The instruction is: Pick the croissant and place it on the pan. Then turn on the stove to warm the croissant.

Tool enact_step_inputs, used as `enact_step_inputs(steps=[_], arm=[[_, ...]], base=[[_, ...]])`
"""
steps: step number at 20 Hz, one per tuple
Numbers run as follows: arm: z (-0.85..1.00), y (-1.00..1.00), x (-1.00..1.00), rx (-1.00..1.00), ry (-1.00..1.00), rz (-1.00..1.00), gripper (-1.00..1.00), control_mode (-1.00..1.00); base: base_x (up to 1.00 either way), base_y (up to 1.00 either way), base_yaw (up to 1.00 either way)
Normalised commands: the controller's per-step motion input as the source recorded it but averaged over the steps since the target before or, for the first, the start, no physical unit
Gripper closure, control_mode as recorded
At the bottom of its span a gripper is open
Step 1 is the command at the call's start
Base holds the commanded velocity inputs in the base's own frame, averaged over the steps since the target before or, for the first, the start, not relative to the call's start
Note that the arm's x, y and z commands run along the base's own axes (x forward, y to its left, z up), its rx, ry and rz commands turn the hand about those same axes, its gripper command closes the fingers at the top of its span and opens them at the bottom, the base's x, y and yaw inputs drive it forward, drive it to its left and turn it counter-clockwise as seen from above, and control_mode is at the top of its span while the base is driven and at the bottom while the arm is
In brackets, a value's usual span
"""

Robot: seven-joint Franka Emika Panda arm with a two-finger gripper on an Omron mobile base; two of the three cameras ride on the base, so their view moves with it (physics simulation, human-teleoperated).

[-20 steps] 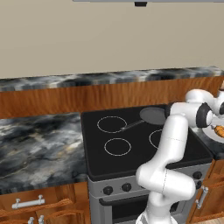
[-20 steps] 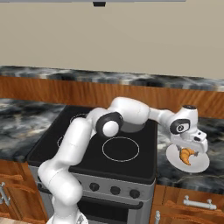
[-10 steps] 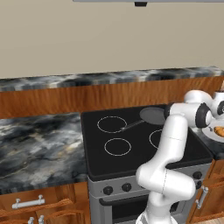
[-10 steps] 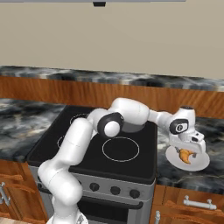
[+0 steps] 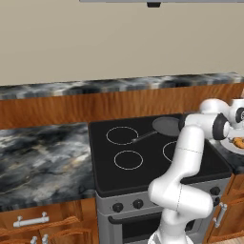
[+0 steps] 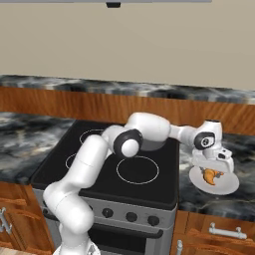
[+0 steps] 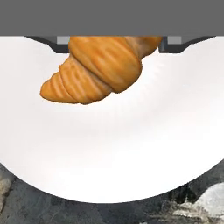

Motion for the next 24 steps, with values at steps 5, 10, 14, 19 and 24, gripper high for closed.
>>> enact_step_inputs(steps=[5, 10, 14, 19, 24], arm=[[-0.10, -0.17, -0.20, 0.17, -0.05, 0.00, 1.00, -1.00], [0.22, 0.00, -0.27, 0.23, -0.31, -0.03, 1.00, -1.00], [0.47, 0.06, -0.17, 0.19, -0.45, -0.06, 1.00, -1.00], [0.61, 0.24, -0.07, 0.07, -0.36, -0.05, 1.00, -1.00], [0.67, 0.62, -0.07, 0.00, -0.21, -0.04, 1.00, -1.00]], base=[[0.00, 0.00, 0.00], [0.00, 0.00, 0.00], [0.00, 0.00, 0.00], [0.00, 0.00, 0.00], [0.00, 0.00, 0.00]])
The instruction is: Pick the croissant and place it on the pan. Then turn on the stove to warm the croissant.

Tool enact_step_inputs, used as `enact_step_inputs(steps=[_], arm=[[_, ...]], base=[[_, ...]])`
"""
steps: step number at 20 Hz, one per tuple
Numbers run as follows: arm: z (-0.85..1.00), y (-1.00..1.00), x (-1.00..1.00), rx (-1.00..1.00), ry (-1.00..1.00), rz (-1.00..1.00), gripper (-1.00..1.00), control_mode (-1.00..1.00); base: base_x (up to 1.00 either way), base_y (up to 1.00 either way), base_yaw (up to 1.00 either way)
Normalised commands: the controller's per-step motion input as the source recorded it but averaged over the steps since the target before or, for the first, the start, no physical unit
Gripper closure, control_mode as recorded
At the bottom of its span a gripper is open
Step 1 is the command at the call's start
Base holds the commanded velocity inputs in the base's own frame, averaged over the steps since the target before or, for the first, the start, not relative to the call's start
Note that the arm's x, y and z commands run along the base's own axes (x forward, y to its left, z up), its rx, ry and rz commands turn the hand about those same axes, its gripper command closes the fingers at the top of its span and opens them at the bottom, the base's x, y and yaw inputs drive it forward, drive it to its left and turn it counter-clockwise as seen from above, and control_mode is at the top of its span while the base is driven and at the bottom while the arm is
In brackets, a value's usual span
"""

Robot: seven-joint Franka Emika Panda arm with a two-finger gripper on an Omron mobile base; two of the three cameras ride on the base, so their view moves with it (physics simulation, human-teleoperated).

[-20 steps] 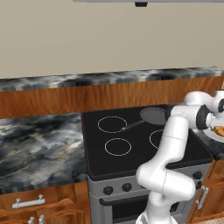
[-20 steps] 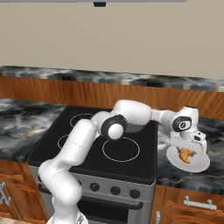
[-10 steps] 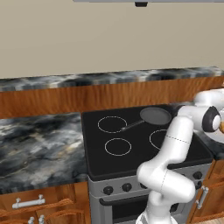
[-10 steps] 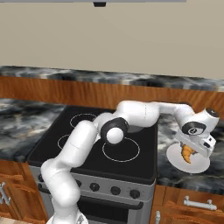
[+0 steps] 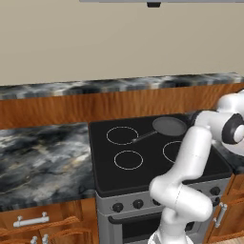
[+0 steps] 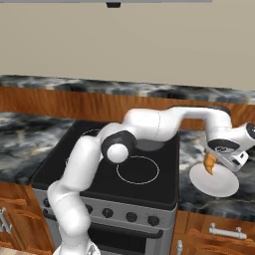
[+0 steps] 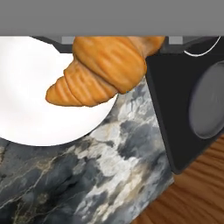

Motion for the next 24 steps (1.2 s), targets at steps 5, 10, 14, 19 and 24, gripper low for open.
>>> enact_step_inputs(steps=[5, 10, 14, 19, 24], arm=[[0.70, 0.74, -0.02, -0.07, -0.05, -0.02, 1.00, -1.00], [0.52, 0.88, -0.01, -0.13, 0.00, -0.03, 1.00, -1.00], [0.21, 0.99, 0.00, -0.14, -0.03, -0.06, 1.00, -1.00], [0.08, 0.91, 0.00, -0.07, -0.10, -0.06, 1.00, -1.00], [0.20, 0.80, 0.00, -0.10, 0.01, -0.06, 1.00, -1.00]], base=[[0.00, 0.00, 0.00], [0.00, 0.00, 0.00], [0.00, 0.00, 0.00], [0.00, 0.00, 0.00], [0.00, 0.00, 0.00]])
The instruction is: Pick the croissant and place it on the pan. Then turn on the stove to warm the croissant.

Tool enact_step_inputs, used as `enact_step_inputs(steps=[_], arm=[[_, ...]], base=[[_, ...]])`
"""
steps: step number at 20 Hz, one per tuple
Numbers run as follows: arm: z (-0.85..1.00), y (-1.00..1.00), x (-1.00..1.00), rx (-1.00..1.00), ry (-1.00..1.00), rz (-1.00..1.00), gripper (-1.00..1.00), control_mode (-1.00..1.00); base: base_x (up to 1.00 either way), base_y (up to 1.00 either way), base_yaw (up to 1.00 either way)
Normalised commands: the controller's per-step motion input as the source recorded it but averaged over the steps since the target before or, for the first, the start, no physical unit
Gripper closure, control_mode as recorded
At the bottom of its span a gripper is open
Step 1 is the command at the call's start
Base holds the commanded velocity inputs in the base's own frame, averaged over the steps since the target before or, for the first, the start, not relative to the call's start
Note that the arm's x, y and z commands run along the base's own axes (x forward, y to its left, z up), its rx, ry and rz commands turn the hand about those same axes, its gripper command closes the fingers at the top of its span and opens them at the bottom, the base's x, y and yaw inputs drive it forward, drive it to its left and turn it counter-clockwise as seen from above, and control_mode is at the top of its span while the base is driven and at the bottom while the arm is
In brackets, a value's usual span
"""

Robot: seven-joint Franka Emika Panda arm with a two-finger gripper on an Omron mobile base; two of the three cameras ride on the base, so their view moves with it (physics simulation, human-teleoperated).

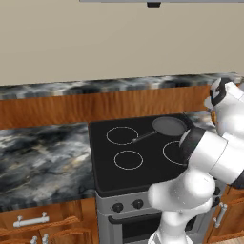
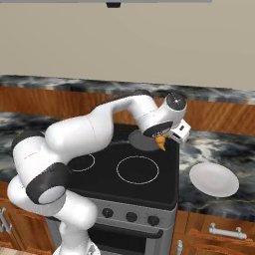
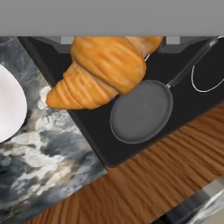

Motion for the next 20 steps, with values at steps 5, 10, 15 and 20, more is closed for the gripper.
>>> enact_step_inputs(steps=[5, 10, 15, 20], arm=[[0.23, 0.69, 0.05, -0.12, 0.18, -0.02, 1.00, -1.00], [0.01, 0.49, 0.26, -0.11, 0.21, 0.00, 1.00, -1.00], [-0.06, 0.23, 0.45, -0.03, 0.08, 0.00, 1.00, -1.00], [-0.13, 0.11, 0.44, 0.00, 0.06, 0.00, 1.00, -1.00]], base=[[0.00, 0.00, 0.00], [0.00, 0.00, 0.00], [0.00, 0.00, 0.00], [0.00, 0.00, 0.00]])
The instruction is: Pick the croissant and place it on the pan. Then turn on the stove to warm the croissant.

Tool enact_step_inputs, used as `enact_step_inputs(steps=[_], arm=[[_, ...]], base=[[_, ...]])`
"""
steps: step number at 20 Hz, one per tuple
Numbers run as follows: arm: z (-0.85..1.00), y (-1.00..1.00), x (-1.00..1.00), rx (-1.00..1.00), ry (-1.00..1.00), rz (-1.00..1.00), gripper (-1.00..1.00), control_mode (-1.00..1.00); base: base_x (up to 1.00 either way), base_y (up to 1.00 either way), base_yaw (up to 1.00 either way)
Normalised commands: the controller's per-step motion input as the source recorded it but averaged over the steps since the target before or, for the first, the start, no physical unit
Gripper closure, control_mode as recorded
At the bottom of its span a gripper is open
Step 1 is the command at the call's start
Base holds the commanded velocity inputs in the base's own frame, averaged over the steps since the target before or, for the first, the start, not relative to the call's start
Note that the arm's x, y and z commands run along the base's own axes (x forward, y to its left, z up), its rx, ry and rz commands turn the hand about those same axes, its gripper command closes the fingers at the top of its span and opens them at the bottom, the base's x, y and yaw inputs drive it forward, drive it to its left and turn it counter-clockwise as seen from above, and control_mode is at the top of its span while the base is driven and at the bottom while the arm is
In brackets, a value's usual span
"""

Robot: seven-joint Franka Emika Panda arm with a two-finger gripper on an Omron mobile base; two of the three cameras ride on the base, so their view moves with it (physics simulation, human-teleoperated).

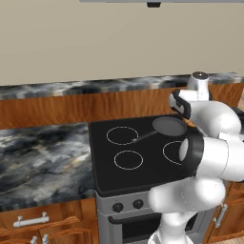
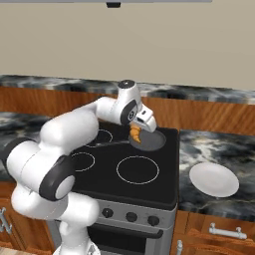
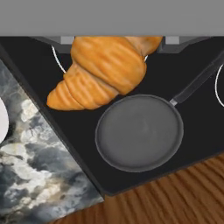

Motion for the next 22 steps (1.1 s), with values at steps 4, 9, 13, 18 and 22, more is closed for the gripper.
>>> enact_step_inputs(steps=[4, 9, 13, 18, 22], arm=[[-0.25, 0.07, 0.35, -0.02, 0.08, 0.00, 1.00, -1.00], [-0.26, 0.00, 0.31, -0.01, 0.02, 0.00, 1.00, -1.00], [-0.26, 0.00, 0.30, 0.00, 0.03, 0.00, 1.00, -1.00], [-0.32, 0.00, 0.26, 0.00, 0.03, 0.00, 1.00, -1.00], [-0.28, 0.00, 0.25, 0.00, 0.02, 0.00, 1.00, -1.00]], base=[[0.00, 0.00, 0.00], [0.00, 0.00, 0.00], [0.00, 0.00, 0.00], [0.00, 0.00, 0.00], [0.00, 0.00, 0.00]])
